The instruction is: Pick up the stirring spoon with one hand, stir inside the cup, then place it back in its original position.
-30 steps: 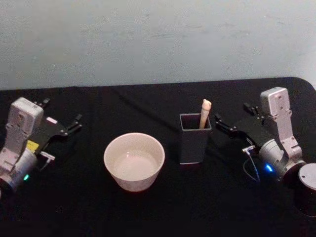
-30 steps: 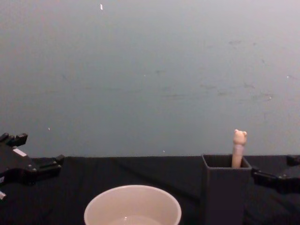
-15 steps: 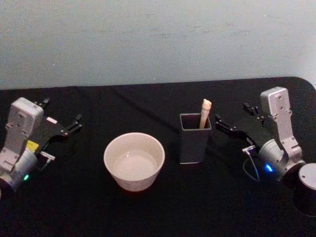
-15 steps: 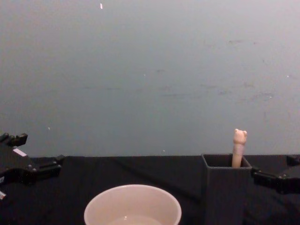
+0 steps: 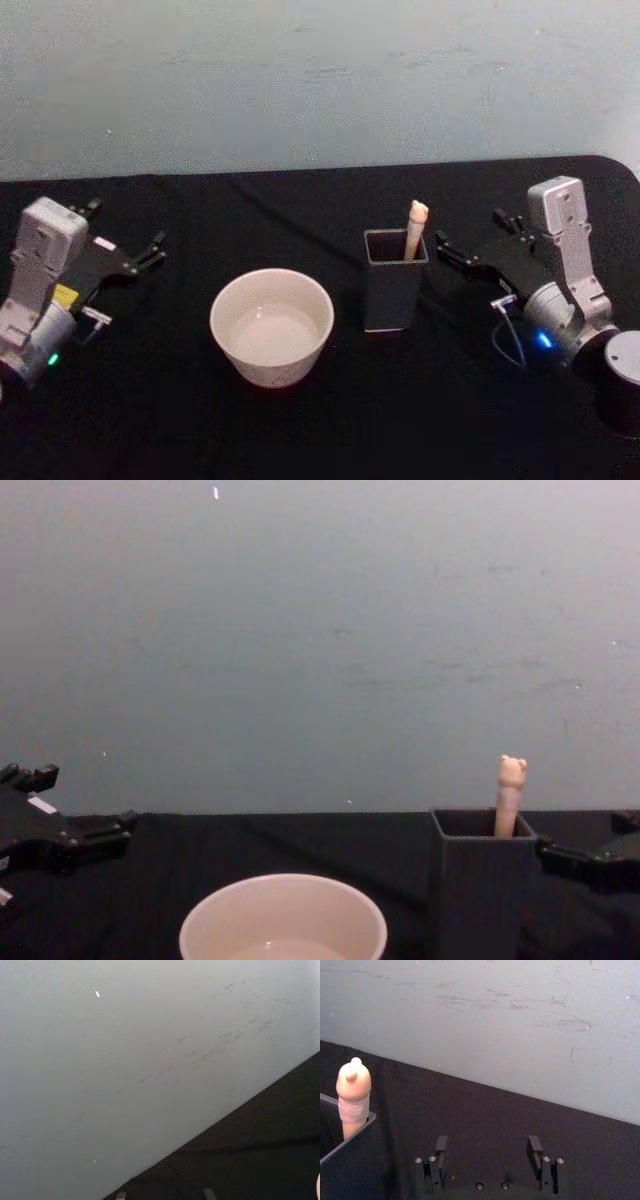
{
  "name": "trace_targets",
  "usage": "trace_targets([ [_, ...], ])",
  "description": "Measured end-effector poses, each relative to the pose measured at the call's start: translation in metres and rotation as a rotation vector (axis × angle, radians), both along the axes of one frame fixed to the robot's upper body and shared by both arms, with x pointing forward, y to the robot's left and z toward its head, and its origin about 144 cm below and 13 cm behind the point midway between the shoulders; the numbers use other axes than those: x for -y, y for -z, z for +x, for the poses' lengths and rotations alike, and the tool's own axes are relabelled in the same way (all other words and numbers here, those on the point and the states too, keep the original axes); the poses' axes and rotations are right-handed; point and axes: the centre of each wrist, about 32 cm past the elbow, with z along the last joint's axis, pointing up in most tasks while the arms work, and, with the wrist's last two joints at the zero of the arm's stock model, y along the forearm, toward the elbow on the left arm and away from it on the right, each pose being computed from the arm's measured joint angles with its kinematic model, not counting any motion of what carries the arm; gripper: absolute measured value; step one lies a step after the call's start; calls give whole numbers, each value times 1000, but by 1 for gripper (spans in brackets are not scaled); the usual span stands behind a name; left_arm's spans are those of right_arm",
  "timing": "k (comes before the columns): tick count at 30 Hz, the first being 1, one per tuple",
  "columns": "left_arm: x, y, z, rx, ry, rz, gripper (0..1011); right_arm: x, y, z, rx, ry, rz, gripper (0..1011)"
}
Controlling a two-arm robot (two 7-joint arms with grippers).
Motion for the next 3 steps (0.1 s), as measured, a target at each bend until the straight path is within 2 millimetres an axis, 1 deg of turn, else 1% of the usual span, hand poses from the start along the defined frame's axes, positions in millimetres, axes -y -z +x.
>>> trace_targets([
  [3,0,0,0,0,0,0,1001,0,0,0,0,0,0,1003],
])
